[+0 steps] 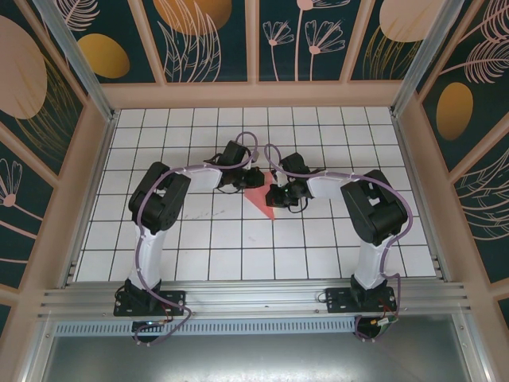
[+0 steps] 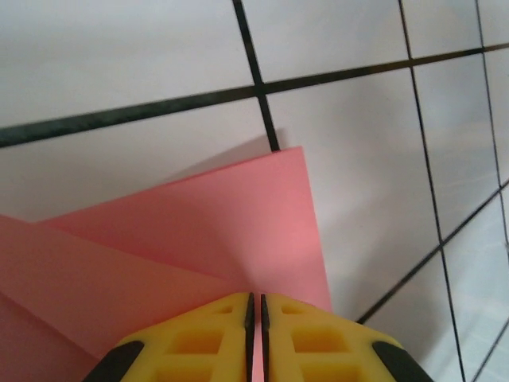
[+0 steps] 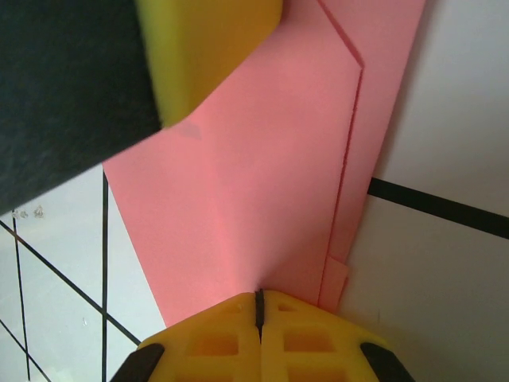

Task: Fold a paper plane with a square sheet of paper (fold left side to right side)
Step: Fourth fold the wing at the center of the table.

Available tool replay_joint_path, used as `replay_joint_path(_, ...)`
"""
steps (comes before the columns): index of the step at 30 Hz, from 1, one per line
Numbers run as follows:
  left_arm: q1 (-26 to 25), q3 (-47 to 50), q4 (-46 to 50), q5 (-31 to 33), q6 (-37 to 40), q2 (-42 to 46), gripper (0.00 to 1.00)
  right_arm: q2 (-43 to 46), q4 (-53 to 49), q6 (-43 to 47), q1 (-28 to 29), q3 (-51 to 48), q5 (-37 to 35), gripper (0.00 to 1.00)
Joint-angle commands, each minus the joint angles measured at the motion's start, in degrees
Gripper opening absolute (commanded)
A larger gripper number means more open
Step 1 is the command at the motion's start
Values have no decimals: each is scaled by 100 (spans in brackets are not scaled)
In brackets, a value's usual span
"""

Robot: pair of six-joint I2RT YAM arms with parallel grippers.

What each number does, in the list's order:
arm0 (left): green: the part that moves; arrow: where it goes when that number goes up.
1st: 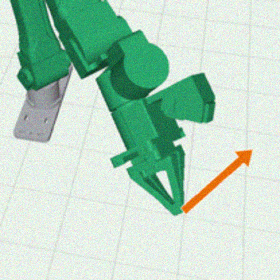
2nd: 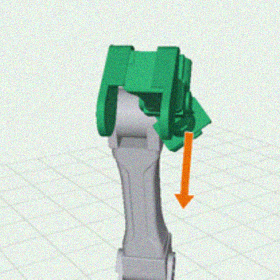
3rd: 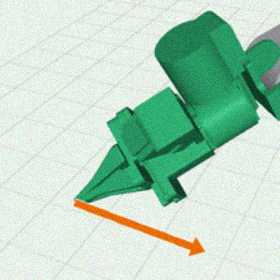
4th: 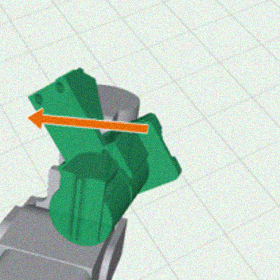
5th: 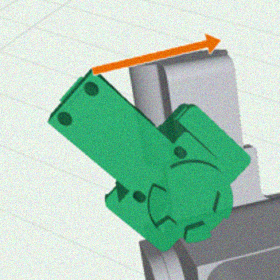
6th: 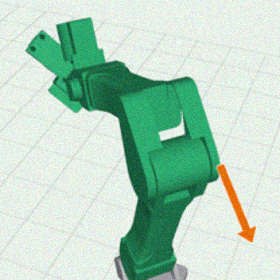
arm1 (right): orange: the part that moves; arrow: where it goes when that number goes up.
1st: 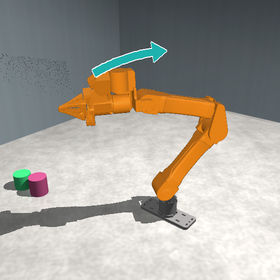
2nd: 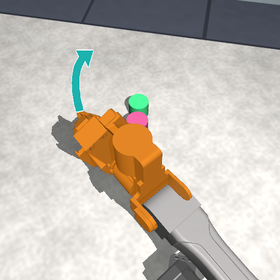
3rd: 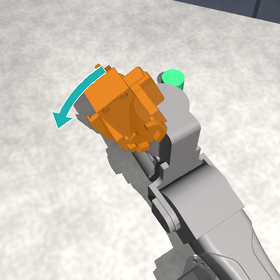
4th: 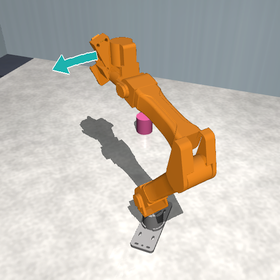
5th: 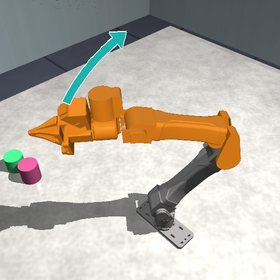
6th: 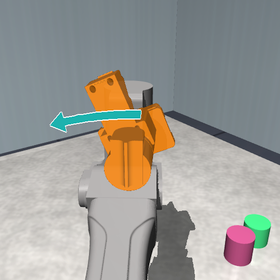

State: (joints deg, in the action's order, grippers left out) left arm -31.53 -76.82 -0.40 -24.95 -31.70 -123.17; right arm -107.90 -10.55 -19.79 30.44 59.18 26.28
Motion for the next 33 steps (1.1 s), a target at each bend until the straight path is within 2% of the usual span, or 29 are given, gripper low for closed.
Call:
replay_joint_path(1, 50, -146, 68, 366, 110, -95, 16, -312, -1028, 151, -39, -178, -843, 0)
replay_joint_path(9, 329, 211, -196, 613, 119, -110, 16, -286, -1075, 183, -39, -217, -853, 0)
replay_joint_path(17, 637, -138, 137, 708, 354, 13, 17, -278, -1055, 186, -38, -215, -831, 0)
replay_joint_path(27, 622, 375, 148, 387, 290, 1145, 19, -204, -1011, 142, -40, -182, -846, 0)
replay_joint_path(33, 354, 891, -142, 45, 8, 1612, 19, -219, -1046, 151, -47, -151, -888, 0)
